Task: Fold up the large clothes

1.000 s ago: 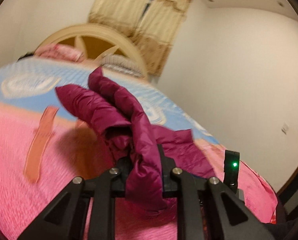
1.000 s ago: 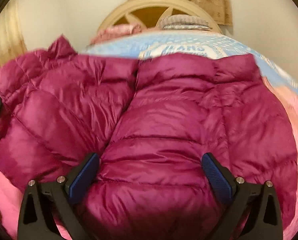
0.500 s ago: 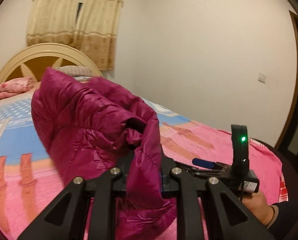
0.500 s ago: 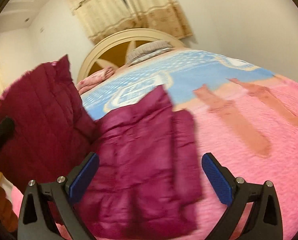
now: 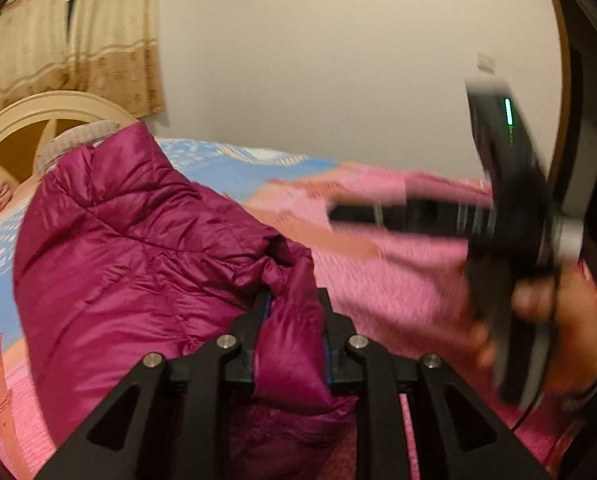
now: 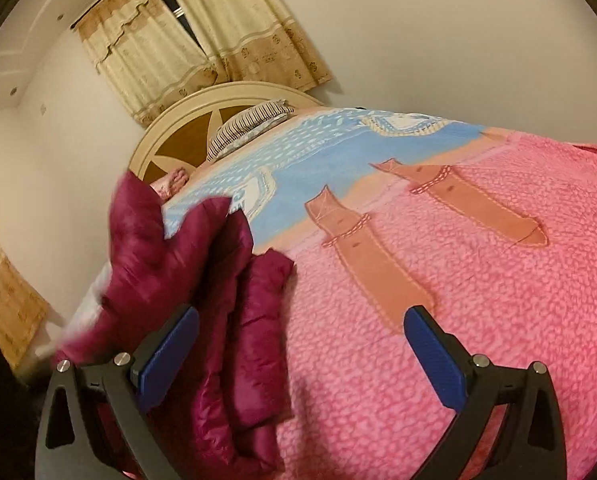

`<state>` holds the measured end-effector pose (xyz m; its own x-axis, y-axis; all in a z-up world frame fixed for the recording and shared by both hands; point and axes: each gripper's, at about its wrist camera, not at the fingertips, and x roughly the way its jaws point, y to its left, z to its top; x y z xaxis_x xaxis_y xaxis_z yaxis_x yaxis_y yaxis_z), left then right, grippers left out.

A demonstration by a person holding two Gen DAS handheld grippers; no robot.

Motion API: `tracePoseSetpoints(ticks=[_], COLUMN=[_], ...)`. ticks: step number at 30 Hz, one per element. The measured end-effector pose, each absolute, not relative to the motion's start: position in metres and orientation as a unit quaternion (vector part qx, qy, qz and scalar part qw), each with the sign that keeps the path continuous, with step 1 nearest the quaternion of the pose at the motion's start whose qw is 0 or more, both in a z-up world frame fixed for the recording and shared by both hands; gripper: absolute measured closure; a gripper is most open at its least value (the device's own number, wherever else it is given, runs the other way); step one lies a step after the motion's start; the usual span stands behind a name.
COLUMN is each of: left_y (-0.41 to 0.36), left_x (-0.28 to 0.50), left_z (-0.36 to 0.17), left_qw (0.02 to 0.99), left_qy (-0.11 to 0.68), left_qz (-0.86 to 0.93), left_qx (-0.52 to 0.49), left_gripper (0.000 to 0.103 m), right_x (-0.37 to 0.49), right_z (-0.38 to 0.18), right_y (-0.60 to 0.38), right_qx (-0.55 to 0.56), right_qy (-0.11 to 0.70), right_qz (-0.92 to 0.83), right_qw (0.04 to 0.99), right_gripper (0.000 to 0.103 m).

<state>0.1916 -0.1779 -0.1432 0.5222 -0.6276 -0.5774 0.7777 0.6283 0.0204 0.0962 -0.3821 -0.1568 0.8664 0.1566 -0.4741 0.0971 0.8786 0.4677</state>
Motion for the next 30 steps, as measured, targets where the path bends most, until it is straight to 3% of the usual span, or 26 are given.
tracePoseSetpoints(ticks=[4,7,8,13,18,21,23,30], left_y=[-0.183,-0.182,-0.185,-0.186,-0.141,-0.107,-0.077,-0.040], left_x=[0.178,0.167,0.165,0.147,0.117,0.109,0.110,0.195], left_z=[-0.154,-0.149,-0.148,-0.148,-0.128,-0.105,-0.088,-0.095], left_qw=[0.856,0.857,0.859,0.862,0.880,0.896,0.915,0.944], left_qy=[0.267,0.256,0.251,0.233,0.219,0.207,0.190,0.238], left_qz=[-0.410,-0.414,-0.413,-0.399,-0.375,-0.360,-0.335,-0.220], left_qx=[0.165,0.168,0.172,0.208,0.194,0.161,0.122,0.063], left_gripper=[0.066,0.035,0.030,0.028,0.027,0.017,0.000,0.000], right_x=[0.108,0.125,0.135,0.190,0.245,0.251,0.249,0.234], right_z=[-0.125,-0.094,-0.086,-0.070,-0.099,-0.116,-0.127,-0.130], right_y=[-0.382,-0.367,-0.358,-0.305,-0.287,-0.297,-0.303,-0.314], right_qx=[0.208,0.134,0.113,0.043,0.000,0.004,0.015,0.037], right_qy=[0.247,0.248,0.254,0.312,0.406,0.425,0.432,0.422], right_qz=[0.055,0.075,0.091,0.177,0.143,0.125,0.119,0.083], right_qw=[0.945,0.956,0.956,0.932,0.903,0.897,0.894,0.902], right_gripper=[0.001,0.001,0.001,0.001,0.001,0.001,0.001,0.001])
